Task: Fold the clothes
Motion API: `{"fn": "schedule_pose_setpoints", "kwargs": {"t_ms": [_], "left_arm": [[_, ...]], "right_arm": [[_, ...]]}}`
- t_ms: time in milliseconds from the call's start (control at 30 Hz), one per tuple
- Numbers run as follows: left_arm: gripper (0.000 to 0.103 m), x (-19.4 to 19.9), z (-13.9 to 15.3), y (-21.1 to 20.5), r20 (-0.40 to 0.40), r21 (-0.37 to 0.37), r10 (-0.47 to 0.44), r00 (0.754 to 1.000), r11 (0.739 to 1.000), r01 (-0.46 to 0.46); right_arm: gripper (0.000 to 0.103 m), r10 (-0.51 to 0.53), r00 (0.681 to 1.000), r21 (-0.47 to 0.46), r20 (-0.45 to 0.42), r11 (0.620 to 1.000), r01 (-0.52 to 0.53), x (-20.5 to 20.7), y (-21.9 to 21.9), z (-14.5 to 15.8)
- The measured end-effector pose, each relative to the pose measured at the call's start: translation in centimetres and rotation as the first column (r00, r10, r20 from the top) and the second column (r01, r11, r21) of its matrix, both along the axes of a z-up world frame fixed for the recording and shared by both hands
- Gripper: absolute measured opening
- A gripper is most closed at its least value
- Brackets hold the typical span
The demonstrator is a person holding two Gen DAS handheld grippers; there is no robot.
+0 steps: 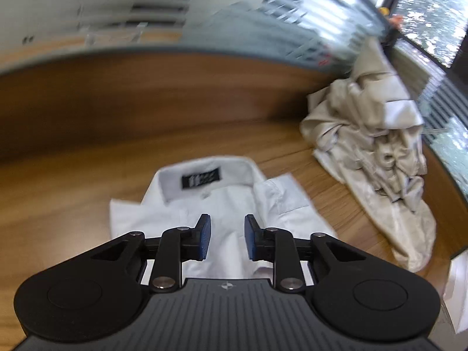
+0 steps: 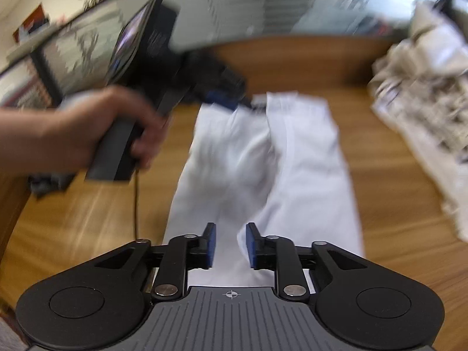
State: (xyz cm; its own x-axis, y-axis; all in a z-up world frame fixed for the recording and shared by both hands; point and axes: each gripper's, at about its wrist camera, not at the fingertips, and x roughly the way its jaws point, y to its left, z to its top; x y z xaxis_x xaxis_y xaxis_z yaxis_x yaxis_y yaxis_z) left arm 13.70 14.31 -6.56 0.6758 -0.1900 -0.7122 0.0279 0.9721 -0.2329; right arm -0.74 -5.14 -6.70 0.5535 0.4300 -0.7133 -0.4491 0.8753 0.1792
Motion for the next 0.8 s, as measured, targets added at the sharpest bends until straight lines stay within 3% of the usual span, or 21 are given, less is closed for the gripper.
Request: {"fn": "schedule_pose_setpoints", "kwargs": {"t_ms": [133,300,467,533,600,667,700,767,800], "left_arm": [[0.048,1.4,1.0,-1.2,0.010,-0.015,-0.042,0.999,0.999,0.042],[0.070,5.0,0.2,-2.2,-0.050,-0.066,-0.061,0.997,0.996,0.057],[0.071,7.4,-2.5,-2.9,-0.156,-0.091,-0.042,0.987,0.995,0.028],[0.066,7.3,-3.3,-2.8,-0.181,-0.113,-0.027,0.983,0.994,0.006],[0.033,7.0,-3.8,-2.5,-0.191,-0.133,-0.017,0.981,0.991,-0.009],[0.023,6.5,-3.6,-2.4,-0.173,-0.142,-0.013,0.985,0.990,-0.012],[0.013,6.3,-3.5,-2.3,-0.162,-0.146,-0.011,0.987,0.989,-0.014],[0.008,5.8,-2.8,-2.3,-0.133,-0.145,-0.009,0.991,0.989,-0.011],[0.006,5.4,-2.3,-2.3,-0.121,-0.144,-0.003,0.993,0.989,-0.014]], "right_arm": [[0.035,-0.055,0.998,0.026,-0.016,0.998,0.055,1.5,-1.6,-0.1],[0.038,-0.123,0.992,0.056,-0.037,0.991,0.125,3.4,-3.5,-0.2],[0.045,-0.142,0.987,0.090,-0.070,0.985,0.148,4.8,-4.3,-0.8],[0.048,-0.124,0.989,0.087,-0.079,0.988,0.131,5.0,-3.7,-1.2],[0.051,-0.098,0.991,0.064,-0.093,0.993,0.104,5.2,-2.7,-2.1],[0.054,-0.071,0.992,0.040,-0.107,0.996,0.076,5.4,-1.7,-3.0],[0.054,-0.058,0.992,0.029,-0.114,0.998,0.062,5.5,-1.1,-3.5],[0.052,-0.048,0.992,0.003,-0.116,0.999,0.049,5.5,-0.4,-4.1],[0.041,-0.050,0.992,-0.012,-0.112,0.999,0.049,5.3,-0.2,-4.3]]}}
